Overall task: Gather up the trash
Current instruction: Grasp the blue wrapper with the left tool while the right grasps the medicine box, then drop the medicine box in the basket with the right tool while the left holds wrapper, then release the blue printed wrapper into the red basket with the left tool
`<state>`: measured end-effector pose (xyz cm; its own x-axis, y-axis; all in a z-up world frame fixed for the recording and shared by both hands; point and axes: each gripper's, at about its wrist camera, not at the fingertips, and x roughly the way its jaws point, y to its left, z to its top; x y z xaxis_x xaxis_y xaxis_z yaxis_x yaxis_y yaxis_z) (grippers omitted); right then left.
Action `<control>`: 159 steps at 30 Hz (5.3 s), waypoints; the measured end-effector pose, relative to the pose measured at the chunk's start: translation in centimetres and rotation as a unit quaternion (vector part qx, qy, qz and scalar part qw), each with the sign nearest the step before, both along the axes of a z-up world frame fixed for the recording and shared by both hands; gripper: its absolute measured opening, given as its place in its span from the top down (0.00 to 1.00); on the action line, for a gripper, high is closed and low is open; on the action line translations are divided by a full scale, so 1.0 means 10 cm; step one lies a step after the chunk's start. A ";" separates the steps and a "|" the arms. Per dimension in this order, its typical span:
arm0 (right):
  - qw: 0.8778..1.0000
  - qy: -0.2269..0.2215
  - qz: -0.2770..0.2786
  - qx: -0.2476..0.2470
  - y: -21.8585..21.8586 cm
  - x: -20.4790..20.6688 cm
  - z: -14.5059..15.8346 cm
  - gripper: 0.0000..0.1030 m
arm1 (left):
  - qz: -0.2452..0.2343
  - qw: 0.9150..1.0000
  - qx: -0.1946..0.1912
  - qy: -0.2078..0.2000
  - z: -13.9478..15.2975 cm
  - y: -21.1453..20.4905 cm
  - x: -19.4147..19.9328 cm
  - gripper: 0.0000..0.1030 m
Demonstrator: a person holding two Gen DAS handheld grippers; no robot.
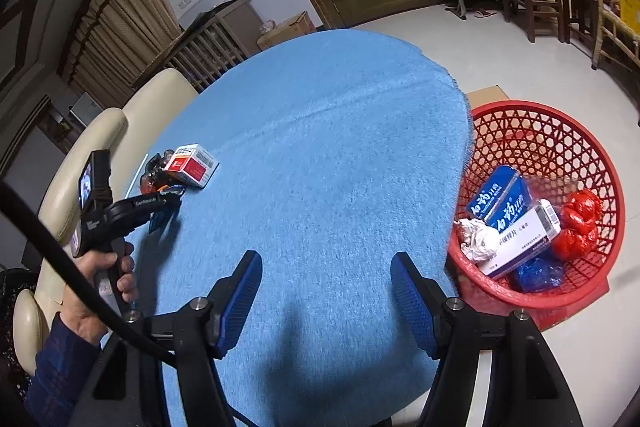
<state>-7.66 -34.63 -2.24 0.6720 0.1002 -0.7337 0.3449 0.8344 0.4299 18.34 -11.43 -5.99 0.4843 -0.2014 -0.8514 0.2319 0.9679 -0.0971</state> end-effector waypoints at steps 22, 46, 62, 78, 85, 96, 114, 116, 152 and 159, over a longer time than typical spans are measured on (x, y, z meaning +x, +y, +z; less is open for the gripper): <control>0.981 -0.008 0.182 -0.070 0.99 1.85 0.04 0.32 | 0.021 0.999 -0.042 -0.019 0.09 0.96 -0.91 0.78; 0.958 0.021 0.254 -0.128 1.35 2.56 -0.13 0.40 | 0.054 0.997 -0.052 -0.011 0.06 1.23 -1.08 0.78; 0.985 -0.029 0.166 -0.031 0.97 1.04 0.03 0.40 | 0.039 0.998 -0.024 -0.043 0.36 0.94 -1.45 0.78; 0.989 -0.048 0.137 0.004 0.77 0.44 0.02 0.40 | 0.015 0.998 0.019 -0.053 0.43 0.54 -1.59 0.78; 0.992 -0.050 0.116 0.013 0.64 0.34 -0.02 0.40 | 0.001 0.998 0.029 -0.060 0.45 0.38 -1.61 0.78; 0.995 -0.059 0.073 0.018 0.36 0.13 0.01 0.40 | -0.028 0.997 0.026 -0.065 0.50 0.14 -1.64 0.78; 0.994 -0.081 -0.068 0.012 -0.66 -0.53 0.12 0.40 | -0.083 0.993 0.015 -0.080 0.67 -0.42 -1.74 0.78; 0.993 -0.081 -0.088 0.008 -0.79 -0.60 0.13 0.40 | -0.089 0.992 0.013 -0.083 0.70 -0.49 -1.76 0.78; 0.985 0.035 -0.162 -0.043 -1.98 -0.37 -0.24 0.29 | -0.162 0.982 0.007 -0.097 0.84 -1.25 -1.96 0.78; 0.981 0.019 -0.192 -0.026 -2.06 -0.60 -0.22 0.28 | -0.185 0.978 0.003 -0.092 0.84 -1.52 -1.99 0.78</control>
<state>-13.68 -55.24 -4.49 0.6245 -0.1933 -0.7567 0.6535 0.6599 0.3708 -1.54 -26.65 2.42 0.5249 -0.3869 -0.7582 0.5797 0.8147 -0.0143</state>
